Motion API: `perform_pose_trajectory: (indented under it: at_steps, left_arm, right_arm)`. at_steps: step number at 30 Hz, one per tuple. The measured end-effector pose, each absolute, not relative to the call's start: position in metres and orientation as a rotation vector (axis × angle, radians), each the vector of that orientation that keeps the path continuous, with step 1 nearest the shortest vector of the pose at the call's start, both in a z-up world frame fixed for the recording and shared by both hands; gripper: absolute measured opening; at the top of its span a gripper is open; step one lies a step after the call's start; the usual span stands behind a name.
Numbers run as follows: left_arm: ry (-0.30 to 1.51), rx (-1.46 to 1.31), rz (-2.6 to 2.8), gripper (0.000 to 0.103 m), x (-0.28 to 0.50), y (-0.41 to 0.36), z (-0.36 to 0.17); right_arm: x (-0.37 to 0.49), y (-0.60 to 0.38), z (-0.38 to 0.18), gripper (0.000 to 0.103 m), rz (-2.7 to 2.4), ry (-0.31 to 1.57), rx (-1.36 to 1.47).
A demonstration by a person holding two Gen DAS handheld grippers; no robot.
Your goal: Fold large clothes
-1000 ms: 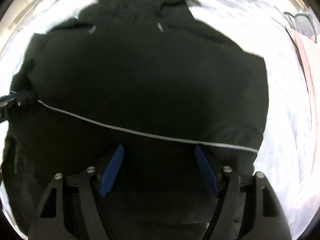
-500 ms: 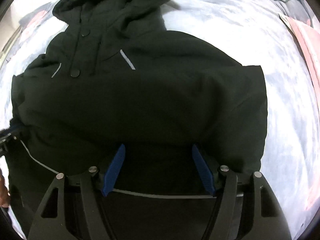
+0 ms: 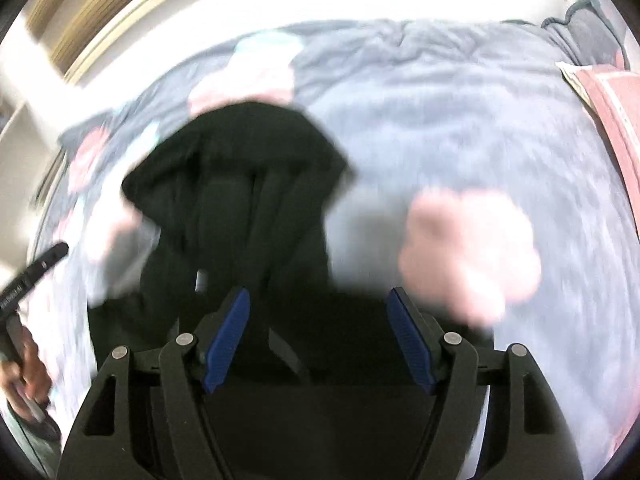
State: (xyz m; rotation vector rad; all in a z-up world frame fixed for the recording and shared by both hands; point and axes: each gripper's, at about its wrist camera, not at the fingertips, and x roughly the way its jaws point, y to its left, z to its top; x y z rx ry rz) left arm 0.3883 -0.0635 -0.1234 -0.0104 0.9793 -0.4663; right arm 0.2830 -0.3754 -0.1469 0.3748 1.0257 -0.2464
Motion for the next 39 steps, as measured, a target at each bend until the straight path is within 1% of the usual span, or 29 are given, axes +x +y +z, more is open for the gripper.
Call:
perform_pose_trajectory:
  at_steps: [6, 9, 11, 13, 14, 15, 16, 18, 19, 22, 23, 24, 26, 27, 28, 29, 31, 32, 34, 35, 37, 39]
  left_arm:
    - [1.088, -0.055, -0.516, 0.051, 0.444, -0.096, -0.166]
    - [1.126, -0.029, -0.517, 0.051, 0.460, -0.122, -0.188]
    - [1.142, 0.011, -0.489, 0.051, 0.466, -0.131, -0.199]
    - [1.137, -0.006, -0.464, 0.051, 0.477, -0.134, -0.210]
    - [1.142, -0.012, -0.436, 0.051, 0.483, -0.133, -0.213]
    - [1.159, -0.026, -0.405, 0.051, 0.492, -0.133, -0.218]
    - [1.171, -0.043, -0.408, 0.051, 0.495, -0.131, -0.219]
    - [1.146, -0.081, -0.456, 0.050, 0.496, -0.130, -0.210]
    - [1.116, -0.082, -0.480, 0.048, 0.492, -0.130, -0.202]
    - [0.947, -0.090, -0.599, 0.048, 0.473, -0.129, -0.169]
    - [0.898, -0.076, -0.613, 0.050, 0.467, -0.129, -0.164]
    - [0.891, -0.023, -0.599, 0.051, 0.467, -0.133, -0.168]
    - [1.055, 0.097, -0.546, 0.051, 0.481, -0.143, -0.210]
    - [1.191, 0.150, -0.544, 0.051, 0.486, -0.145, -0.246]
    - [1.200, 0.166, -0.555, 0.052, 0.484, -0.143, -0.257]
    - [1.147, 0.174, -0.570, 0.052, 0.478, -0.140, -0.256]
    - [1.152, 0.180, -0.567, 0.052, 0.477, -0.140, -0.248]
    - [1.153, 0.174, -0.576, 0.051, 0.477, -0.138, -0.242]
    - [1.116, 0.179, -0.629, 0.051, 0.468, -0.128, -0.227]
    - [1.107, 0.188, -0.653, 0.051, 0.464, -0.123, -0.221]
    - [1.118, 0.210, -0.710, 0.051, 0.450, -0.107, -0.210]
    - [1.123, 0.210, -0.758, 0.051, 0.438, -0.096, -0.199]
  right_arm:
    - [0.336, -0.396, -0.158, 0.075, -0.277, 1.029, 0.350]
    - [0.362, -0.407, -0.178, 0.075, -0.290, 1.065, 0.325]
    - [0.375, -0.408, -0.189, 0.075, -0.265, 1.101, 0.306]
    - [0.395, -0.405, -0.202, 0.075, -0.233, 1.130, 0.297]
    - [0.401, -0.403, -0.206, 0.071, -0.228, 1.142, 0.287]
    - [0.406, -0.402, -0.207, 0.047, -0.254, 1.132, 0.262]
    - [0.408, -0.405, -0.204, 0.028, -0.302, 1.113, 0.233]
    - [0.398, -0.423, -0.185, 0.012, -0.353, 1.016, 0.289]
    - [0.384, -0.434, -0.169, 0.012, -0.382, 0.945, 0.345]
    - [0.340, -0.451, -0.140, 0.012, -0.418, 0.786, 0.416]
    - [0.334, -0.453, -0.142, 0.012, -0.419, 0.779, 0.417]
    - [0.333, -0.456, -0.152, 0.012, -0.426, 0.802, 0.415]
    - [0.339, -0.465, -0.182, 0.012, -0.429, 0.884, 0.443]
    - [0.345, -0.471, -0.204, 0.012, -0.410, 0.951, 0.474]
    - [0.350, -0.474, -0.223, 0.012, -0.385, 1.012, 0.494]
    - [0.353, -0.475, -0.236, 0.012, -0.366, 1.047, 0.508]
    - [0.351, -0.477, -0.247, 0.015, -0.332, 1.066, 0.521]
    - [0.349, -0.478, -0.245, 0.017, -0.319, 1.064, 0.523]
    - [0.340, -0.478, -0.236, 0.030, -0.269, 1.083, 0.543]
    - [0.335, -0.478, -0.231, 0.033, -0.248, 1.088, 0.543]
    - [0.316, -0.473, -0.214, 0.046, -0.196, 1.081, 0.505]
    - [0.303, -0.467, -0.198, 0.048, -0.159, 1.067, 0.473]
